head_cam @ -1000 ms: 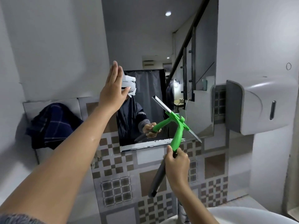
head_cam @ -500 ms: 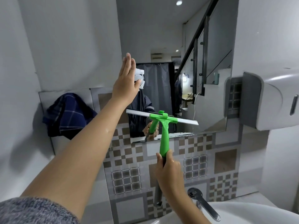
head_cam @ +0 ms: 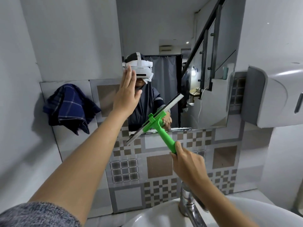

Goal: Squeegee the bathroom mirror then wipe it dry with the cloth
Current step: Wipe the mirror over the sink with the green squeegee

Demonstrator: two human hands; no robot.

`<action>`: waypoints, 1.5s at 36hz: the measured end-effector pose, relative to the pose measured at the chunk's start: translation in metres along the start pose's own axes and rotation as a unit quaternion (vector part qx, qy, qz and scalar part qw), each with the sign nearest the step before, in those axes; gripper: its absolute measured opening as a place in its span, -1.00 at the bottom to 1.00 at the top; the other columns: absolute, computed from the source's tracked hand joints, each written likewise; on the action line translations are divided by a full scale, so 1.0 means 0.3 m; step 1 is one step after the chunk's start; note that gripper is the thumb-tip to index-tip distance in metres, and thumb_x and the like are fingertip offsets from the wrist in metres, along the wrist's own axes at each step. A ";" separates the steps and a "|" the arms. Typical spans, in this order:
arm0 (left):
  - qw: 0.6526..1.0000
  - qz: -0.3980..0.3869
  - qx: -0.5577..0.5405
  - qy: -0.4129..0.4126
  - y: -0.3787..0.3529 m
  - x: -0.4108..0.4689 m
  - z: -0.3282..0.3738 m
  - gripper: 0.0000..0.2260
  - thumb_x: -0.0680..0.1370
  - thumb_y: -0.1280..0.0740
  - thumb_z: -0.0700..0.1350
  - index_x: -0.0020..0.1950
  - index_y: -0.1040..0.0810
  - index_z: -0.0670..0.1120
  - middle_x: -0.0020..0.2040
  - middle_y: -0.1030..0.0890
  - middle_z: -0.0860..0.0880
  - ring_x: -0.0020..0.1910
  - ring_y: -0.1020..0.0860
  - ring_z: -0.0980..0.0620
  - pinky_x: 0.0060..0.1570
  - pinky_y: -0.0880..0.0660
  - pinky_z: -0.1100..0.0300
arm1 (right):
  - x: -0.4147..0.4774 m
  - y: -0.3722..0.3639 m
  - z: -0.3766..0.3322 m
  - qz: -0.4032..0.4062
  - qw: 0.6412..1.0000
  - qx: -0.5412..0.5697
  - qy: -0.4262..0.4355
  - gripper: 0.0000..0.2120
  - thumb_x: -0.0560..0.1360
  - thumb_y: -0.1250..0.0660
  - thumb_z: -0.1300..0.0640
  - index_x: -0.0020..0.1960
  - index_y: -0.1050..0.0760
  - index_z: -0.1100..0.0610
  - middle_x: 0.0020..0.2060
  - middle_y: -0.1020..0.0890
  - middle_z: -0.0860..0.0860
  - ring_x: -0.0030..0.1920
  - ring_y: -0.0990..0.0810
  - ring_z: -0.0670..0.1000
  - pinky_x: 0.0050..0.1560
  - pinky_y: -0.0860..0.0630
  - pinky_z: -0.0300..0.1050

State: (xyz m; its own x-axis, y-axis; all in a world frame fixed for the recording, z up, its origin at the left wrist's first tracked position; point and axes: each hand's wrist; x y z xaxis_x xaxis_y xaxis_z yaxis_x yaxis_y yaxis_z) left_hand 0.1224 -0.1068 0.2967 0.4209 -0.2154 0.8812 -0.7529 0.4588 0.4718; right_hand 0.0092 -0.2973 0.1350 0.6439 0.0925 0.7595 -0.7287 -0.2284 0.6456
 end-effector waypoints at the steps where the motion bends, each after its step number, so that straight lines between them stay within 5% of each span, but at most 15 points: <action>1: 1.000 -0.003 0.002 0.005 -0.006 -0.007 0.004 -0.39 0.57 -0.22 -0.13 0.50 0.06 -0.17 0.54 0.09 -0.11 0.51 0.10 -0.05 0.34 -0.14 0.15 | -0.001 0.012 0.028 -0.002 1.000 -0.013 0.007 -0.56 0.30 -0.53 0.14 0.08 -0.54 0.33 -0.54 -0.58 0.01 -0.67 -0.21 -0.12 -0.69 -0.01 -0.40; 7: 0.999 -0.007 0.015 0.047 -0.035 -0.048 0.048 -0.37 0.57 -0.24 -0.13 0.51 0.06 -0.17 0.54 0.11 -0.10 0.51 0.11 -0.03 0.30 0.01 0.32 | -0.004 0.071 0.183 -0.017 0.998 -0.055 0.037 -0.53 0.26 -0.55 0.16 0.08 -0.54 0.36 -0.47 -0.63 0.08 -0.67 -0.44 -0.01 -0.72 -0.32 -0.26; 14: 0.996 0.012 0.014 0.083 -0.084 -0.086 0.087 -0.42 0.60 -0.17 -0.16 0.51 0.08 -0.16 0.53 0.11 -0.12 0.50 0.14 -0.03 0.21 0.30 0.61 | -0.023 0.103 0.336 -0.014 0.996 -0.080 0.027 -0.52 0.21 -0.58 0.13 0.04 -0.56 0.34 -0.51 -0.61 0.06 -0.69 -0.43 0.03 -0.68 -0.24 -0.30; 21: 0.994 0.029 0.032 0.105 -0.101 -0.095 0.114 -0.43 0.60 -0.17 -0.16 0.51 0.06 -0.16 0.54 0.10 -0.11 0.51 0.11 -0.03 0.10 0.21 0.68 | -0.058 0.109 0.447 -0.019 0.997 -0.079 0.021 -0.54 0.18 -0.60 0.13 -0.02 -0.58 0.32 -0.52 -0.62 0.05 -0.69 -0.44 0.02 -0.61 -0.13 -0.34; 24: 0.992 0.031 0.032 0.114 -0.108 -0.100 0.123 -0.43 0.60 -0.17 -0.16 0.51 0.05 -0.15 0.54 0.09 -0.10 0.51 0.10 -0.03 0.05 0.23 0.72 | -0.096 0.098 0.486 -0.041 0.998 -0.044 -0.017 -0.59 0.37 -0.47 0.11 0.13 -0.52 0.30 -0.43 -0.64 0.06 -0.60 -0.47 0.05 -0.56 -0.18 -0.30; 29: 0.989 0.027 0.032 0.141 -0.121 -0.121 0.143 -0.40 0.58 -0.21 -0.15 0.51 0.07 -0.12 0.54 0.11 -0.07 0.51 0.11 -0.01 0.21 0.17 0.52 | -0.144 0.111 0.542 -0.076 0.995 -0.003 -0.067 -0.59 0.56 -0.19 0.01 0.34 -0.34 0.19 -0.20 -0.65 0.05 -0.33 -0.58 0.09 -0.42 -0.32 -0.17; 38: 0.977 -0.048 -0.071 0.195 -0.156 -0.253 0.279 -0.46 0.57 -0.22 -0.14 0.50 -0.08 -0.12 0.54 0.00 -0.04 0.47 -0.10 -0.04 0.28 -0.30 0.10 | -0.229 0.181 0.581 -0.065 0.994 0.001 -0.090 -0.68 0.34 -0.50 0.15 0.04 -0.56 0.24 -0.47 -0.58 0.06 -0.59 -0.29 0.01 -0.56 -0.14 -0.34; 46: 0.955 -0.177 -0.238 0.007 -0.168 -0.345 0.521 -0.54 0.55 -0.26 -0.05 0.43 -0.26 -0.07 0.46 -0.26 -0.01 0.44 -0.20 0.08 0.41 -0.20 0.07 | -0.181 0.322 0.534 -0.016 0.999 0.004 0.039 -0.70 0.31 -0.49 0.13 -0.01 -0.59 0.22 -0.44 -0.61 0.00 -0.59 -0.33 -0.09 -0.49 0.04 -0.52; 50: 0.946 -0.214 -0.216 -0.110 -0.139 -0.368 0.596 -0.50 0.54 -0.29 -0.04 0.44 -0.24 -0.05 0.46 -0.27 -0.01 0.44 -0.21 0.07 0.39 -0.15 0.14 | -0.125 0.390 0.516 -0.030 0.992 0.008 0.118 -0.66 0.33 -0.48 0.10 0.06 -0.58 0.21 -0.36 -0.66 0.01 -0.53 -0.48 -0.07 -0.46 -0.07 -0.53; 54: 0.945 -0.215 -0.174 -0.177 -0.097 -0.377 0.599 -0.51 0.53 -0.30 -0.12 0.44 -0.24 -0.07 0.32 -0.47 -0.07 0.26 -0.43 0.02 0.32 -0.28 0.11 | -0.069 0.454 0.509 -0.052 0.980 -0.004 0.191 -0.64 0.35 -0.48 0.10 0.12 -0.56 0.16 -0.30 -0.67 0.01 -0.43 -0.58 -0.02 -0.38 -0.33 -0.29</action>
State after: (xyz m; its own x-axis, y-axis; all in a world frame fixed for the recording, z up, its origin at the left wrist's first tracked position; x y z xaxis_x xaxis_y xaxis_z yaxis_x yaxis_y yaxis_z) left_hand 0.0057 -0.2508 0.1890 0.4068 -0.6930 0.5952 -0.3132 0.5062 0.8035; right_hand -0.0678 -0.4783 0.1949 0.5820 0.4715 0.6626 -0.6658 -0.1916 0.7211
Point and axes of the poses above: each hand's wrist, its own x-axis towards the middle knuckle, its own y-axis out of the back of the hand, z = x × y
